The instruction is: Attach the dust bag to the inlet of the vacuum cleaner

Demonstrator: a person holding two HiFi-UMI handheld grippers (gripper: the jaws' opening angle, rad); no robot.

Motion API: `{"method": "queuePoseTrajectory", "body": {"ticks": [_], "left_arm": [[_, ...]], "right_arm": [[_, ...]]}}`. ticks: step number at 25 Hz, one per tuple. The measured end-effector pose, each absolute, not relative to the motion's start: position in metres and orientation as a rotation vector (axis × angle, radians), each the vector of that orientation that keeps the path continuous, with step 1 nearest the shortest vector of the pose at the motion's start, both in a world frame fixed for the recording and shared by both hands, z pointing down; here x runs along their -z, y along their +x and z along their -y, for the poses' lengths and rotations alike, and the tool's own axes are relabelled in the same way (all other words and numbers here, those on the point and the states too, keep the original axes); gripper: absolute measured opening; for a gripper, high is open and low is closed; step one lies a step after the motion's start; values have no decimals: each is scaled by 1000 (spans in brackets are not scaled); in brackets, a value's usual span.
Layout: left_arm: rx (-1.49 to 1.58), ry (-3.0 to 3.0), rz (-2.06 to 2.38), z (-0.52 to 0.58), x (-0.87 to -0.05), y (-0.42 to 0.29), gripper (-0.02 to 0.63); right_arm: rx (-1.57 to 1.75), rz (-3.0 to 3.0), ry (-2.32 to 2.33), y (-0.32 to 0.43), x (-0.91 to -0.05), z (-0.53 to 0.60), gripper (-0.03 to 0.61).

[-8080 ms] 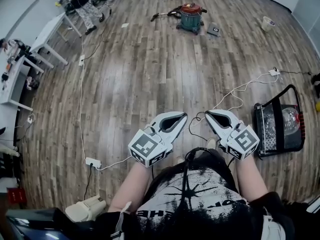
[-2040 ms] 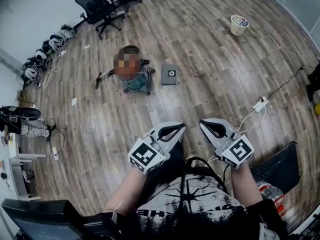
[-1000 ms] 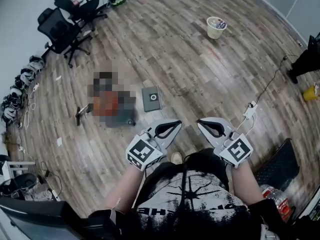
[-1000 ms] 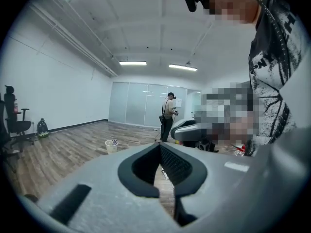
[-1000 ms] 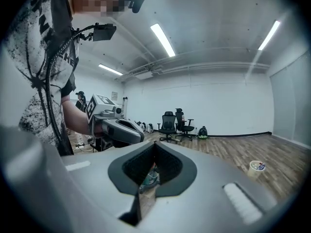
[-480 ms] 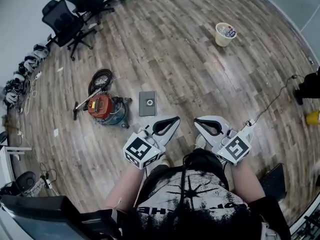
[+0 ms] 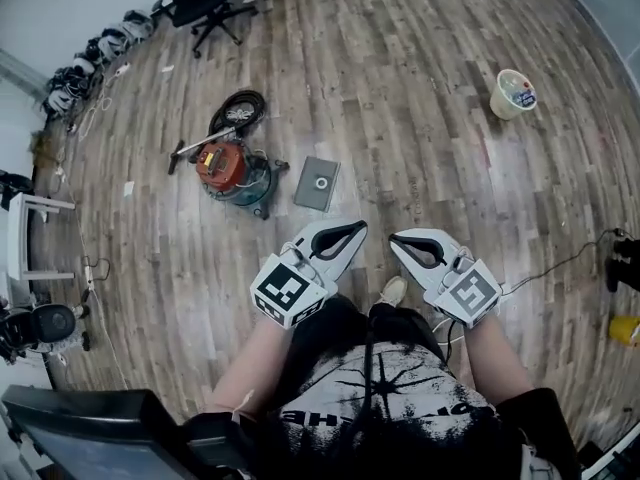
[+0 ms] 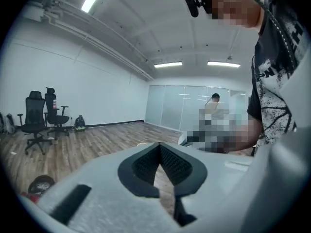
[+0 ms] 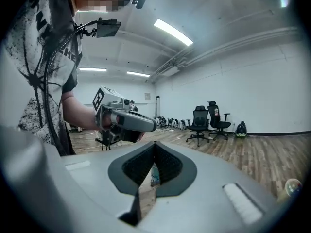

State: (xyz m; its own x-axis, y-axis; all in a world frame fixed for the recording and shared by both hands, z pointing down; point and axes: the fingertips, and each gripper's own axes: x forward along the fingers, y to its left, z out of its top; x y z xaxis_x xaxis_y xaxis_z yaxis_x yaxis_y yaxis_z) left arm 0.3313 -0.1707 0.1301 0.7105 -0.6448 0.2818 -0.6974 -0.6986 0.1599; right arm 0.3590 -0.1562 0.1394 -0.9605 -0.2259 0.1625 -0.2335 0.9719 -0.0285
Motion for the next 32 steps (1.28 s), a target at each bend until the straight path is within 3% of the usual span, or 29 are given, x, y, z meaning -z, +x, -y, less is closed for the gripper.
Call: {"method": "queuePoseTrajectory", "body": {"ticks": [13, 21, 32], "left_arm": [[-181, 2477, 1289, 241, -162, 220, -3], [-57, 2523, 1411, 342, -123, 108, -3], [-22, 2379, 1652, 366, -124, 14, -3]], "right_arm": [[119, 2853, -9, 248, -145, 240, 4], [194, 2868, -16, 162, -113, 332, 5], [185, 2828, -292, 61, -122, 374, 5]]}}
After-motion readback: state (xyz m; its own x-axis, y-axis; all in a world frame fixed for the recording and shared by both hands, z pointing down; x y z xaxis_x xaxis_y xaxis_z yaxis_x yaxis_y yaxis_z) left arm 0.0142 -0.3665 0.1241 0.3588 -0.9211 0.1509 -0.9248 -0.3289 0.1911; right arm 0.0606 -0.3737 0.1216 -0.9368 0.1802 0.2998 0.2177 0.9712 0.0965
